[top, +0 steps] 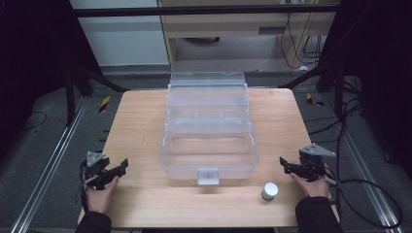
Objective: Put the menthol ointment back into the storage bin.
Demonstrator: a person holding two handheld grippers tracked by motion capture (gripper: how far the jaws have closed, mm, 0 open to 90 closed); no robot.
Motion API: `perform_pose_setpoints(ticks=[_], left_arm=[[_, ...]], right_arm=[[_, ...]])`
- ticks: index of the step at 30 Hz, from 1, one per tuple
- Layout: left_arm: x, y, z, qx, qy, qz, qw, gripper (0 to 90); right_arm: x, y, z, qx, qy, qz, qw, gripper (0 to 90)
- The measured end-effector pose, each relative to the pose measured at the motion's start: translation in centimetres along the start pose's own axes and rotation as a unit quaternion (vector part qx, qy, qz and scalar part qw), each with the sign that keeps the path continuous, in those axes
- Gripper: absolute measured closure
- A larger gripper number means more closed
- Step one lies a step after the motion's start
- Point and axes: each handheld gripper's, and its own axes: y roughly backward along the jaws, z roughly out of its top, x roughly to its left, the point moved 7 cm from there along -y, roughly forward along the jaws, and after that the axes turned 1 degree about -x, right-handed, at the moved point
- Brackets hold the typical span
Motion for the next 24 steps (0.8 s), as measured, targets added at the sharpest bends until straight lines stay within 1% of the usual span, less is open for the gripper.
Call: perform_pose_setpoints(ticks=[2,3,4,5,7,9,11,12,14,17,21,24], left_arm=[[-0.1,-0.1,-0.1,0.003,-0.002,-0.002,1.0000,25.3],[-0.2,-0.2,-0.1,0.005,-0.007,-0.002,1.0000,25.2],[-0.2,-0.2,-0.1,0.005,-0.007,-0.002,1.0000,25.2],[-0.4,-0.2,-0.2,0.005,-0.010,-0.003,0.9999,25.1],[-0.4,-0.3,-0.2,0.007,-0.014,-0.002,0.9999,25.0],[-0.3,-0.4,-0.2,0.008,-0.017,-0.002,0.9998,24.7],[-0.2,-0.5,-0.2,0.010,-0.017,-0.001,0.9998,24.5],[-0.2,-0.5,-0.2,0.010,-0.018,-0.002,0.9998,24.4],[-0.2,-0.5,-0.3,0.011,-0.019,-0.002,0.9998,24.5],[-0.3,-0.7,-0.3,0.015,-0.023,-0.004,0.9996,24.5],[-0.3,-0.7,-0.3,0.016,-0.026,-0.005,0.9995,24.6],[-0.3,-0.8,-0.3,0.019,-0.029,-0.004,0.9994,24.6]], right_arm=[[-0.1,0.0,-0.1,0.001,0.010,0.002,1.0000,20.1],[0.0,0.1,-0.2,0.001,0.014,0.005,0.9999,21.2],[0.0,0.1,-0.2,0.001,0.014,0.005,0.9999,21.2],[0.3,0.3,-0.1,0.005,0.019,0.011,0.9998,24.1],[0.5,0.5,0.1,0.006,0.025,0.015,0.9996,26.1],[0.7,0.9,0.6,0.006,0.030,0.018,0.9994,28.3],[0.9,1.3,1.2,0.008,0.042,0.025,0.9988,29.6],[1.0,1.6,1.6,0.004,0.044,0.027,0.9987,31.0],[1.4,2.0,2.2,0.003,0.051,0.041,0.9979,32.0],[1.7,2.5,3.0,0.013,0.070,0.051,0.9962,34.4],[2.1,3.2,4.0,0.026,0.083,0.076,0.9933,35.7],[2.7,3.6,4.5,0.041,0.116,0.090,0.9883,35.6]])
